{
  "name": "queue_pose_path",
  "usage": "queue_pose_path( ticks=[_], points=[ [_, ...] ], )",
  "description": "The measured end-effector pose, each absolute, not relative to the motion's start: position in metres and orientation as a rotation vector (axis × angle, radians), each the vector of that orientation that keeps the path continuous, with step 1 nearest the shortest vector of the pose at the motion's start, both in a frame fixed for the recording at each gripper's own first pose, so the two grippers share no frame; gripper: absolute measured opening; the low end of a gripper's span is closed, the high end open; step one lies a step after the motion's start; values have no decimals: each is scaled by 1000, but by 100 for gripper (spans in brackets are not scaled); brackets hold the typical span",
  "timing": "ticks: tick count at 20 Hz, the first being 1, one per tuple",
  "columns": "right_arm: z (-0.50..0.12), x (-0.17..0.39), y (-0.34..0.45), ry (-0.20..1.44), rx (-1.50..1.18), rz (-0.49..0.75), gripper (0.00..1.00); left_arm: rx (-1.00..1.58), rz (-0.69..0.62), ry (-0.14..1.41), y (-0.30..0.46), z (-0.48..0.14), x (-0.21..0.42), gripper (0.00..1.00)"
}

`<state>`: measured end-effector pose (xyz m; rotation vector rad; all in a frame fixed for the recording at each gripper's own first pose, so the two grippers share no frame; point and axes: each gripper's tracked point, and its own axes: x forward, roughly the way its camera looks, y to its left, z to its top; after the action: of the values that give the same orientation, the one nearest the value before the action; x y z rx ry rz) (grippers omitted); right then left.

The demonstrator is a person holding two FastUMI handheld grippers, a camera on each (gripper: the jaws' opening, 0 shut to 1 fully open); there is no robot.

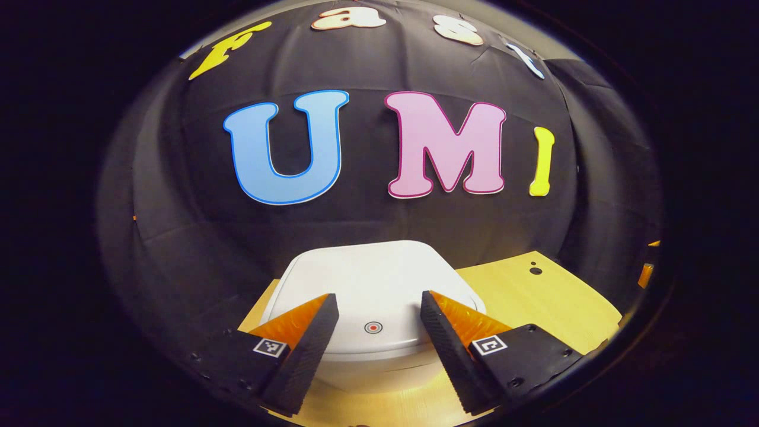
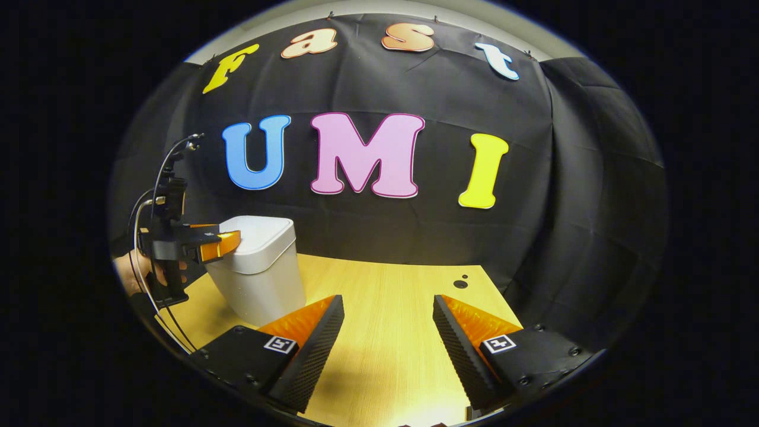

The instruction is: Press the lid of the desktop garbage bin to open it, pick up the crumpled paper on the desktop and throw it into the bin, then pick up the pop can on the desktop and drop it into the bin, and finally close the garbage bin lid.

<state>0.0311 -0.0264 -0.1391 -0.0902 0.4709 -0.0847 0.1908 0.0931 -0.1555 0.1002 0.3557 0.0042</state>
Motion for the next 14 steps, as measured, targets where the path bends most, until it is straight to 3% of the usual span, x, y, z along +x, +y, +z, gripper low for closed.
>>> queue_pose_path(
  ticks=[6, 14],
  points=[
    [-122, 32, -29, 437, -70, -100, 97, 74, 61, 187, 101, -109, 159, 95],
    [-74, 0, 20, 235, -1, -67, 96, 55, 55, 2, 63, -28, 28, 95]
  ],
)
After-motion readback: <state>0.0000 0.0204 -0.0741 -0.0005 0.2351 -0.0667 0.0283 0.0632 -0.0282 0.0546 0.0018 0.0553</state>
